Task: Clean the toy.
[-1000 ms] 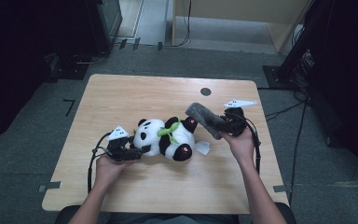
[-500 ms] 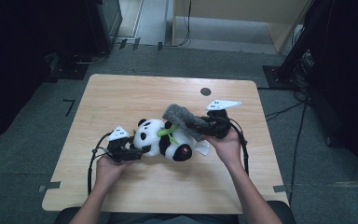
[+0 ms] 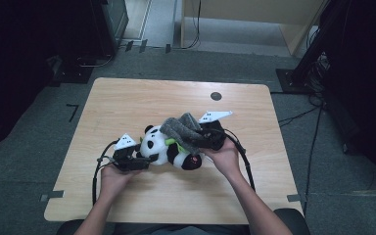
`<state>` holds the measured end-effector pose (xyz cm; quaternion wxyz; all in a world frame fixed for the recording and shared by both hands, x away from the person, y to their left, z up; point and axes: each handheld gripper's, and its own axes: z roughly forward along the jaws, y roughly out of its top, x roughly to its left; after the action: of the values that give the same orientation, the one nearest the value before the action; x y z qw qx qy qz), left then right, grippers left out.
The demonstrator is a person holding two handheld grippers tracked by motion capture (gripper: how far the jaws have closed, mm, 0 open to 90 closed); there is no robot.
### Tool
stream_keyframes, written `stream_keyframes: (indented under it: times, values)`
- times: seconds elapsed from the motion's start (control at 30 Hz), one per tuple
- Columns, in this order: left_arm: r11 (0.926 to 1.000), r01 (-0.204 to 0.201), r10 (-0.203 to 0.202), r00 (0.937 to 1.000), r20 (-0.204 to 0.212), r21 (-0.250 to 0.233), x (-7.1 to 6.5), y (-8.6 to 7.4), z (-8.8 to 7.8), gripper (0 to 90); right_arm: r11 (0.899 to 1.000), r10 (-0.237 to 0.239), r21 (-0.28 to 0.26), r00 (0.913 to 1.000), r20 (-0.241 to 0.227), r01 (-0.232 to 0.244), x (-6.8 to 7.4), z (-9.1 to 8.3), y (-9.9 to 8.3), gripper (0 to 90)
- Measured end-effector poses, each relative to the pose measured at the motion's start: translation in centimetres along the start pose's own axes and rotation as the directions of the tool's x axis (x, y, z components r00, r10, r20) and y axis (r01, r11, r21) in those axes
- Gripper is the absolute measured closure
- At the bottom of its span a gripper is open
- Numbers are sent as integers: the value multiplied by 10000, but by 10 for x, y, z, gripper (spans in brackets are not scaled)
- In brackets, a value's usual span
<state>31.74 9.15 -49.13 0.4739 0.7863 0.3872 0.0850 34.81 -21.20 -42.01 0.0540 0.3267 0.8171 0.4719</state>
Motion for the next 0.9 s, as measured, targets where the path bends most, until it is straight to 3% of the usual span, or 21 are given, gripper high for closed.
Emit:
stream_keyframes:
  times: [0.13, 0.4, 0.9]
  values:
    - [10000, -42, 42, 10000, -8, 76, 0, 0, 0, 274, 9997, 241, -86, 9996, -129, -242, -3, -1, -6, 721]
    - [9999, 29, -29, 10000, 11, 112, -1, -1, 0, 276, 9995, 171, -279, 9999, -24, -172, -5, -13, -28, 727]
    - [9998, 30, -30, 10000, -11, 173, -1, 0, -1, 271, 9963, 854, -15, 9963, 127, -854, -23, -32, -61, 742]
